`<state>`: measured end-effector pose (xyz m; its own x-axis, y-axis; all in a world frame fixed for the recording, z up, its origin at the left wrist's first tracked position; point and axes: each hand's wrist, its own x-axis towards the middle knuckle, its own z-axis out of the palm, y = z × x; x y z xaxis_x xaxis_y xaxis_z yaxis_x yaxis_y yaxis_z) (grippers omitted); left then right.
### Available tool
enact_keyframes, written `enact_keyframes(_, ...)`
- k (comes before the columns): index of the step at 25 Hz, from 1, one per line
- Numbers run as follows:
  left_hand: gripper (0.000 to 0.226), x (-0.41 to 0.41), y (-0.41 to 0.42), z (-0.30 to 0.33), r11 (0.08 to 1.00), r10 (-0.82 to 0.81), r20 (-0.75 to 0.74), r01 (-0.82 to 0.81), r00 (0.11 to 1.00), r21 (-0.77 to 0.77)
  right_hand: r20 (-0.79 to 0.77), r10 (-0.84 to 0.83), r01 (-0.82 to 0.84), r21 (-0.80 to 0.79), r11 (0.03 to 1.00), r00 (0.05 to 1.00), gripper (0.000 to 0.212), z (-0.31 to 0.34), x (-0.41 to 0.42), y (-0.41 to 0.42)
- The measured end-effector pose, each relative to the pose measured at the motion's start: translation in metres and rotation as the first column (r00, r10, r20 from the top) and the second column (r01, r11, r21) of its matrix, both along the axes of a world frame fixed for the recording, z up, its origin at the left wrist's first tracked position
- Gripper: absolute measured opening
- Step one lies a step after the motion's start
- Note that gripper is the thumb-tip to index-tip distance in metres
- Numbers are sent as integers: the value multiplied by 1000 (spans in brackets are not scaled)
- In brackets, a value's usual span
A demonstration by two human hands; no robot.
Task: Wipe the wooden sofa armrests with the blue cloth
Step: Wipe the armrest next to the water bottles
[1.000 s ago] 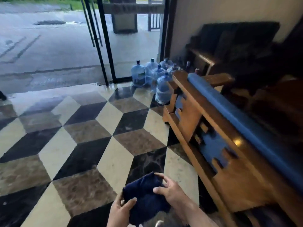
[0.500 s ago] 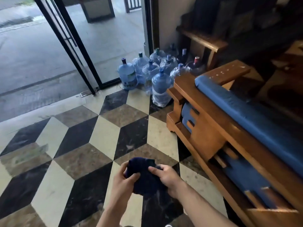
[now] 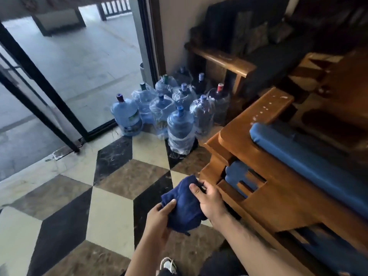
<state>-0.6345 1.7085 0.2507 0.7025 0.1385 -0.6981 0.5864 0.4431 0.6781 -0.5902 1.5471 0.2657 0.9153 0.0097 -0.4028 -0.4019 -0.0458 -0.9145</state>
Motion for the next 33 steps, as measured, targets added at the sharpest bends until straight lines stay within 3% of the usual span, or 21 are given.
enact_keyframes(2, 20, 62, 9, 4, 994, -96, 13, 96, 995, 46, 31, -28, 29, -26, 999, 999, 17, 3, 46, -3)
enact_keyframes(5, 20, 160, -1, -5, 943, -270, 36, 257, 962, 213, -67, -188, 184, -62, 981, 980, 31, -13, 109, -22)
enact_keyframes(10, 20, 319, -46, -36, 805, -483, 28, 431, 875, 409, -224, -427, 450, 61, 891, 876, 33, -67, 221, -53)
enact_keyframes(14, 16, 443, -89, -45, 730, -566, -82, 545, 820, 413, -237, -536, 564, 66, 823, 810, 31, -67, 323, -76)
enact_keyframes(20, 6, 570, -167, -39, 525, -780, -101, 733, 618, 432, -180, -766, 744, -181, 643, 618, 27, -49, 422, -131)
enact_keyframes(23, 18, 616, -204, -60, 312, -873, -193, 817, 448, 484, -279, -822, 788, -253, 561, 496, 36, -63, 454, -136)
enact_keyframes(25, 16, 642, -228, -82, 106, -917, -277, 847, 285, 522, -350, -834, 808, -268, 525, 426, 47, -80, 471, -126)
enact_keyframes(27, 16, 657, -247, -107, -183, -934, -356, 804, 39, 567, -419, -831, 820, -279, 501, 365, 55, -95, 483, -112)
enact_keyframes(29, 20, 663, -264, -131, -462, -877, -403, 693, -263, 554, -476, -859, 880, -307, 362, 188, 67, -110, 493, -102)
enact_keyframes(31, 30, 665, -274, -153, -596, -803, -351, 628, -482, 500, -510, -860, 893, -376, 247, 23, 71, -123, 507, -97)
enact_keyframes(33, 48, 667, -284, -167, -667, -737, -281, 592, -615, 452, -505, -857, 893, -426, 148, -99, 62, -130, 514, -95)
